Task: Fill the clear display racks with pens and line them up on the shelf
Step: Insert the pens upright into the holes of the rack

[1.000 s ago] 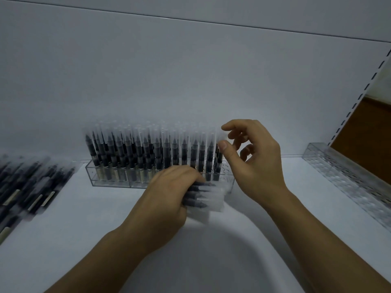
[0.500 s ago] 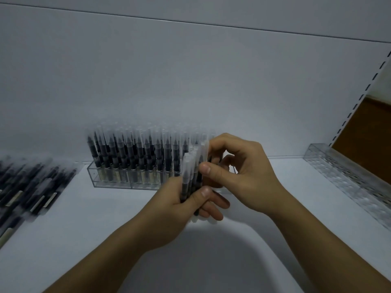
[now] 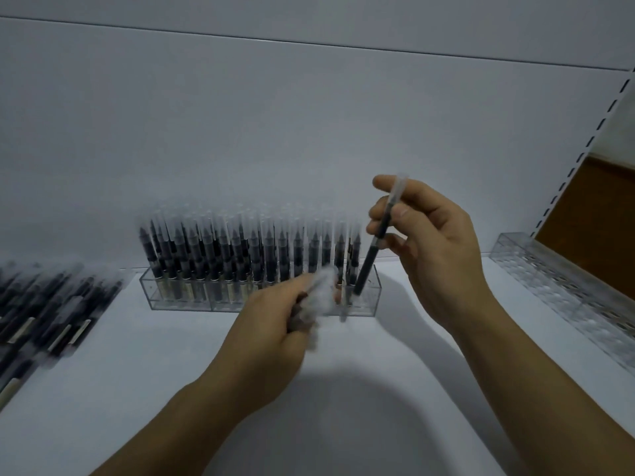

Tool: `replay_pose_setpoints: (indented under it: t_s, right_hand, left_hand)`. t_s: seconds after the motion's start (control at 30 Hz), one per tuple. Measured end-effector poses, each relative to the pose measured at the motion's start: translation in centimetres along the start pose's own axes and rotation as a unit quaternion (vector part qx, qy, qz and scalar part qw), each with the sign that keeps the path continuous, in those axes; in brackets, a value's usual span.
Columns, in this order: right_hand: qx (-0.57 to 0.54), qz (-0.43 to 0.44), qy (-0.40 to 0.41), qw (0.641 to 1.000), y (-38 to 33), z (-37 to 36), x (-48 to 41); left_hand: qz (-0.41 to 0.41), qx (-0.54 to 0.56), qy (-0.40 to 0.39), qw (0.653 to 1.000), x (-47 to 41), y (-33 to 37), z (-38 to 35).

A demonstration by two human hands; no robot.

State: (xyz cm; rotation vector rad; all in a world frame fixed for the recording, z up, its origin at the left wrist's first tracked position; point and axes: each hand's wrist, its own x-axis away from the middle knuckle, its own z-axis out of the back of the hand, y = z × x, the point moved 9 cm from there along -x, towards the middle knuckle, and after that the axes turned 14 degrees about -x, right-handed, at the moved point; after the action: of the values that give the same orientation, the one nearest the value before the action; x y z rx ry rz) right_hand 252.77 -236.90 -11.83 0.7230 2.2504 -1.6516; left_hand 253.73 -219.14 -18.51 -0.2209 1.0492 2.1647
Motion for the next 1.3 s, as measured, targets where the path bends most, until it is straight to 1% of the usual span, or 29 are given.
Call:
replay_pose_setpoints:
  t_s: [0.07, 0.1, 0.17, 0.3, 0.47, 0.67, 0.8, 1.03, 1.3]
  right_hand:
    - [0.0, 0.005, 0.043, 0.999, -0.3, 1.1, -0.2]
    - [0.003, 0.012, 0.061, 0.998, -0.5, 1.6, -0.3]
    - [0.013, 0.029, 0.089, 0.996, -0.9, 2.2, -0.4]
    - [0.045, 0.06, 0.121, 0.99, -1.5, 3.4, -0.6]
    - [0.082, 0.095, 0.119, 0.985, -1.6, 3.7, -0.6]
    - [0.134, 0.089, 0.066, 0.985, -0.5, 3.0, -0.8]
    - [0.153, 0.078, 0.049, 0.984, 0.1, 2.9, -0.8]
    - [0.251, 0.058, -0.015, 0.966, 2.3, 1.8, -0.4]
    - [0.269, 0.055, -0.033, 0.961, 3.1, 1.6, -0.5]
  left_hand:
    - [-0.059, -0.137, 0.016, 0.989, -0.1, 0.8, 0.3]
    - [-0.077, -0.18, 0.008, 0.981, -0.1, 1.0, 0.0]
    - [-0.079, -0.235, -0.017, 0.969, -0.1, 0.9, -0.7]
    - [-0.063, -0.295, -0.055, 0.952, 0.0, -0.1, -1.8]
    - [-0.055, -0.312, -0.058, 0.947, -0.1, -0.5, -1.9]
    - [-0.054, -0.303, -0.063, 0.949, 0.0, -0.4, -1.8]
    - [-0.056, -0.298, -0.058, 0.951, 0.0, -0.5, -1.8]
    - [-0.058, -0.295, -0.053, 0.952, -0.1, -0.4, -1.9]
    - [-0.058, -0.286, -0.05, 0.955, 0.0, -0.3, -1.9]
